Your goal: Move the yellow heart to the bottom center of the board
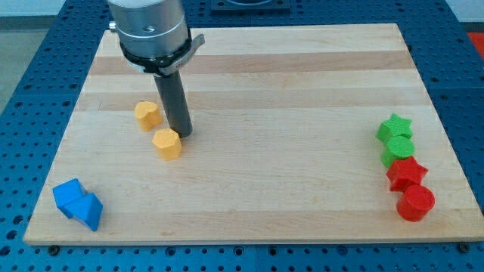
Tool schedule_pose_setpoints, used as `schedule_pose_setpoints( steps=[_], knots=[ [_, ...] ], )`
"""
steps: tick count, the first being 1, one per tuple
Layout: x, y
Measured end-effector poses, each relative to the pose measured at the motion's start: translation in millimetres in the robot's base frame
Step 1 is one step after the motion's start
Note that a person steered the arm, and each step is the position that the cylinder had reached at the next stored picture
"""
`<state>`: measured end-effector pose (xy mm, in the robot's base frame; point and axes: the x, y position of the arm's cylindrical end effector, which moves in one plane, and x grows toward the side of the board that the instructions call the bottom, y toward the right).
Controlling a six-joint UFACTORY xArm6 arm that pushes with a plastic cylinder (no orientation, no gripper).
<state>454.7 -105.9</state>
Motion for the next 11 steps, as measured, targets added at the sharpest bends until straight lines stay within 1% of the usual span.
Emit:
schedule_pose_setpoints(
  steps=[1,2,3,4,5,6,7,8,9,10,11],
  knots=[
    [-38.8,24.4],
    [-103.4,-4.9],
    [-108.7,-79.4],
    [-48.0,-104.7],
    [-45.9,-89.4],
    [-37.6,-31.5],
    [5.4,-14.7],
    [24.4,0.6],
    [34.8,20.1],
    [43.2,61.9],
    [67.4,71.6]
  ],
)
